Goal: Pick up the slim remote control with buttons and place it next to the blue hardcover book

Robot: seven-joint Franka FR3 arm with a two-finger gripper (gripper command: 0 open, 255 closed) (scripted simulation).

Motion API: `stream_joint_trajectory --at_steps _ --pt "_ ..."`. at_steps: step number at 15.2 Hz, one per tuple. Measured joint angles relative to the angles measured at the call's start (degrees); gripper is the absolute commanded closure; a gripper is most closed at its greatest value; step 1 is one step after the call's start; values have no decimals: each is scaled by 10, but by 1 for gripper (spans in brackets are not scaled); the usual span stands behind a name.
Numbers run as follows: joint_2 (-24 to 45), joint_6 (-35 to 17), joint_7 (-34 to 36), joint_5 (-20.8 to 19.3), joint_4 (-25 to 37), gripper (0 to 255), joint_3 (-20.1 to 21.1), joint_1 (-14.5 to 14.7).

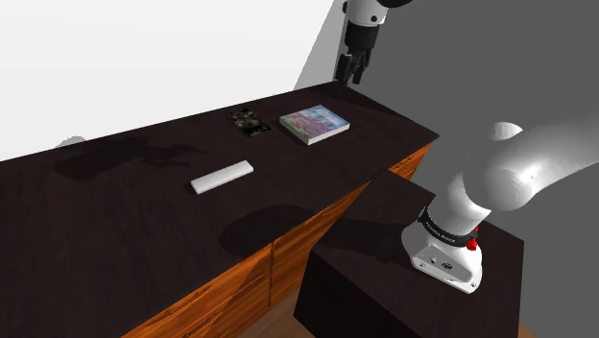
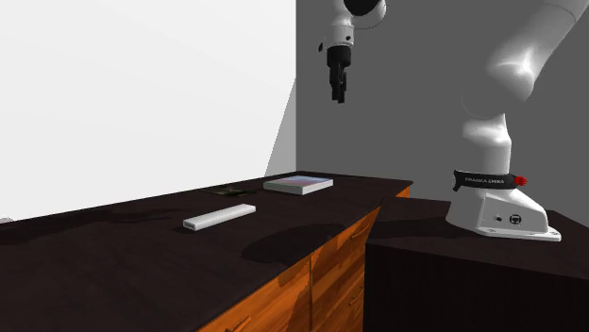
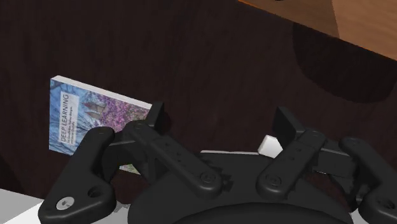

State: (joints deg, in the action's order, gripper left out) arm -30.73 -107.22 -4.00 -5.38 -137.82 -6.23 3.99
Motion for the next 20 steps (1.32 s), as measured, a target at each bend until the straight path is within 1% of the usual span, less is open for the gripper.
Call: stream_joint_trajectory --at_steps 2,7,13,20 --pt "35 -33 -26 1 3 0 -4 11" --pt "139 -103 -90 11 38 0 -8 39" --pt "260 -173 -168 28 91 0 -3 66" --pt "394 -229 -252 44 169 0 19 87"
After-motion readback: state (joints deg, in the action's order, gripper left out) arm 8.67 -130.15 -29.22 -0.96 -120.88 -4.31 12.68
